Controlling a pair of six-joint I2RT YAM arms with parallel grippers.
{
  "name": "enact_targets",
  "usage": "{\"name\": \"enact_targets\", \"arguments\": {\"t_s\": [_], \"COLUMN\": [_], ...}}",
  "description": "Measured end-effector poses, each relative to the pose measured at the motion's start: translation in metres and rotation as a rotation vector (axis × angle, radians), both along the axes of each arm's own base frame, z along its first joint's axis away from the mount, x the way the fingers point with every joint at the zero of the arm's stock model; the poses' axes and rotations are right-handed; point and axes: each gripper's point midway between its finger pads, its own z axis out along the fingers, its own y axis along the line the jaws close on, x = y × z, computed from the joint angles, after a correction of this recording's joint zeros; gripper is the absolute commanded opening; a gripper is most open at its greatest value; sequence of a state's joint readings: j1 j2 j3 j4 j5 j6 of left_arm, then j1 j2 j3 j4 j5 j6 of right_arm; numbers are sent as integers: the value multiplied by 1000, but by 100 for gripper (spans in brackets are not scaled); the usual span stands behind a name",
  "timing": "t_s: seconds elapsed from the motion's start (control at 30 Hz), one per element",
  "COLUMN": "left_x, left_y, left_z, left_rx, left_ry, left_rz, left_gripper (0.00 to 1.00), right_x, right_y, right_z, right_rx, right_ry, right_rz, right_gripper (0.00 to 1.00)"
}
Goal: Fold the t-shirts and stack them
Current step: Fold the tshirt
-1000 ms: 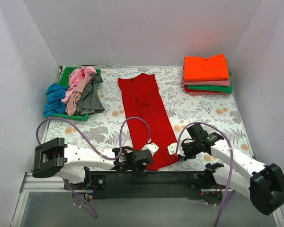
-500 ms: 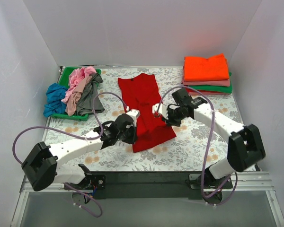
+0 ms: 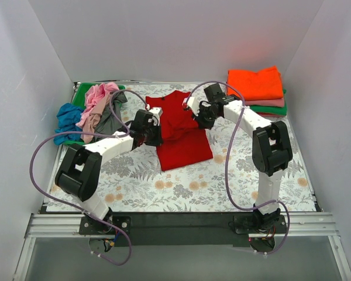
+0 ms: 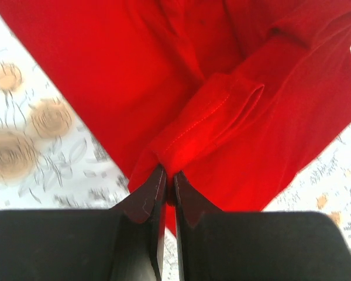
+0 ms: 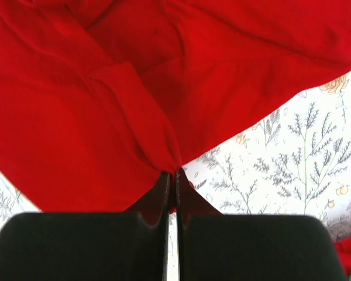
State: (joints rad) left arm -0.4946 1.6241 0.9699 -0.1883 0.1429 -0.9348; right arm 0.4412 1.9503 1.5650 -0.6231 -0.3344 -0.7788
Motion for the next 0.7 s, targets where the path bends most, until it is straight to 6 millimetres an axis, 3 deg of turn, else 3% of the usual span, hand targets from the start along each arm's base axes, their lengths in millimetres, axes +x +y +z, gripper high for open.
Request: {"name": "enact_targets", "arguments": {"t_s": [0.1, 0.3, 0.47, 0.5, 0.53, 0.6, 0.7], "left_x": [11, 15, 23, 25, 27, 34, 47], "left_y": [0, 1, 0, 0, 1, 6, 18], "left_z": [-7, -20, -15, -13, -13, -13, -8], "left_rx": [-1, 11, 10, 10, 12, 31, 70], "left_ry": [8, 32, 15, 10, 7, -6, -38], "left_rz": [-10, -32, -37, -35, -29, 0, 84], "left_gripper": [0, 0, 0, 0, 14, 31, 54], "right_x": [10, 15, 20, 22, 24, 29, 44], "right_y": [5, 5, 5, 4, 4, 2, -7], "right_z": [-6, -14, -15, -15, -16, -18, -21], "right_rx": [3, -10, -16, -19, -20, -29, -59], "right_ry": [13, 34, 34, 33, 36, 37, 1], "right_rz": [-21, -54, -82, -88, -102, -148, -273], "right_gripper": [1, 1, 1, 6, 13, 45, 59]}}
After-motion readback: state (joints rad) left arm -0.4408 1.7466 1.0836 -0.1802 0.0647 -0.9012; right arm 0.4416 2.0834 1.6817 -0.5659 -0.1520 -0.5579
